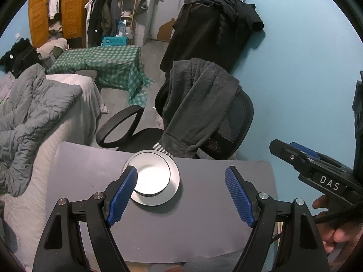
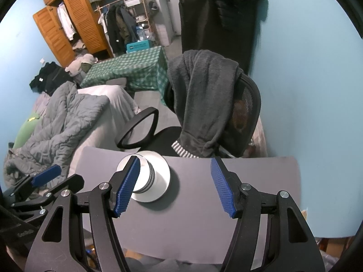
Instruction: Organize plates and bowls
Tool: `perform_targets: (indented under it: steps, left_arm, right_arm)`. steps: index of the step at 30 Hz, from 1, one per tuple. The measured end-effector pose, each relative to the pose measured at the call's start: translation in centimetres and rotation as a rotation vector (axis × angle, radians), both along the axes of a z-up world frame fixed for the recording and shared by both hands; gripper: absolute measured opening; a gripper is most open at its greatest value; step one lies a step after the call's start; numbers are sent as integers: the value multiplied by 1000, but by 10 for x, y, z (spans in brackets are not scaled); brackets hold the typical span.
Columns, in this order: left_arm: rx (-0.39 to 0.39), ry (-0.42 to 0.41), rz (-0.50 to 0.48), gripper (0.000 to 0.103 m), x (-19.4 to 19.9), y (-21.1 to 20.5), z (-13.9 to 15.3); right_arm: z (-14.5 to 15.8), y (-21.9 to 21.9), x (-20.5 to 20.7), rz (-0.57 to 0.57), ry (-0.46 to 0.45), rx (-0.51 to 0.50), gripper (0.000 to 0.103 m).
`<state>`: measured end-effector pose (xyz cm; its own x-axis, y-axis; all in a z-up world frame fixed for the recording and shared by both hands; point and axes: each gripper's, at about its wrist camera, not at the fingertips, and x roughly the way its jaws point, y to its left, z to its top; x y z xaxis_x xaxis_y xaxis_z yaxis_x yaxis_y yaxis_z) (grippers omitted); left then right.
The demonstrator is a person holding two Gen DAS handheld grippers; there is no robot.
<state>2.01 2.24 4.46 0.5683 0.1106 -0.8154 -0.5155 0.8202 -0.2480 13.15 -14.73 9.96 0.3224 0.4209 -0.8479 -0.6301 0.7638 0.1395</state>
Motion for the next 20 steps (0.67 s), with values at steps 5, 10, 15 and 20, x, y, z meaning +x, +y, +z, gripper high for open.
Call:
perform_targets:
  steps: [5,10,15,20]
  left_arm:
    - [13,8,8,87,3,1,0]
    - [8,8,10,88,3,6,-1]
    - [3,6,12,88,3,10,-2]
    - [8,10,12,88,4,11,-2]
  right_arm:
    - [0,-2,1,-1,0,0,64]
    - [0,-2,2,0,1,0,64]
    - [0,-2,2,2,2,0,64]
    - [3,1,0,5,5,2,64]
